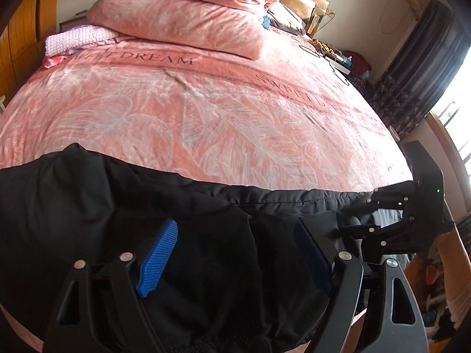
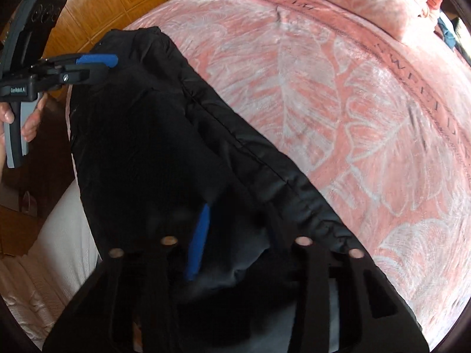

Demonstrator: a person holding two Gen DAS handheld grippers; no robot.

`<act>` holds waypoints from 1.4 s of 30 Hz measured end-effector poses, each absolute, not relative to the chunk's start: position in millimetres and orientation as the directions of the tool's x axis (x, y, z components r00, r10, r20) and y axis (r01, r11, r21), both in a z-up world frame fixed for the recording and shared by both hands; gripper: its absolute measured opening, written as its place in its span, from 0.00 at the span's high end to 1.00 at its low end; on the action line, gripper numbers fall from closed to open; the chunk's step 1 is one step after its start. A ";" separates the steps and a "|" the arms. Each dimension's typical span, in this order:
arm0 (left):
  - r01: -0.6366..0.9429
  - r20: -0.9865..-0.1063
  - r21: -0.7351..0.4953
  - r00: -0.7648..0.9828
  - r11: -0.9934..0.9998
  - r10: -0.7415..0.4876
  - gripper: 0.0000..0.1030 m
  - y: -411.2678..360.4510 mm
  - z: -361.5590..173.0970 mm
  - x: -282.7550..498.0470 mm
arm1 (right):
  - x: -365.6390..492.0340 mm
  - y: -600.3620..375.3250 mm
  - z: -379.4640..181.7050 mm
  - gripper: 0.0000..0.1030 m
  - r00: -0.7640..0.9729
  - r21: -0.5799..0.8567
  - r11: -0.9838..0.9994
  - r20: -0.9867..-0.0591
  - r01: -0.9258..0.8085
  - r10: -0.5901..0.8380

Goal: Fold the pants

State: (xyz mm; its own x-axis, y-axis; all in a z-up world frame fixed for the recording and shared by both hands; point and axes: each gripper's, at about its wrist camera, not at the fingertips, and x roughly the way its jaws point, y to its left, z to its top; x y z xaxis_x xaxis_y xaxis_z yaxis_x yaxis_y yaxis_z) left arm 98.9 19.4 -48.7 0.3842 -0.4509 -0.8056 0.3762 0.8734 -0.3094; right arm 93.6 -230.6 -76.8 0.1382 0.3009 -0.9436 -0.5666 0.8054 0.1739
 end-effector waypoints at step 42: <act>0.657 -0.872 -0.173 0.244 0.734 -0.424 0.35 20.7 -57.5 156.1 | -13.1 -324.9 -76.3 0.56 0.434 0.214 0.973 -0.870 -0.090 0.232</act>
State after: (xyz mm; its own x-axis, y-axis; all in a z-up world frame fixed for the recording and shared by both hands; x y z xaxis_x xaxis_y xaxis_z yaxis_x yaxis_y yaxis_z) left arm 156.1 20.7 -57.5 0.2441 -0.4239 -0.8722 0.6568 0.7339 -0.1728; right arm -13.1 -324.9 -76.3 0.4342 0.2319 -0.8704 -0.0898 0.9726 0.2144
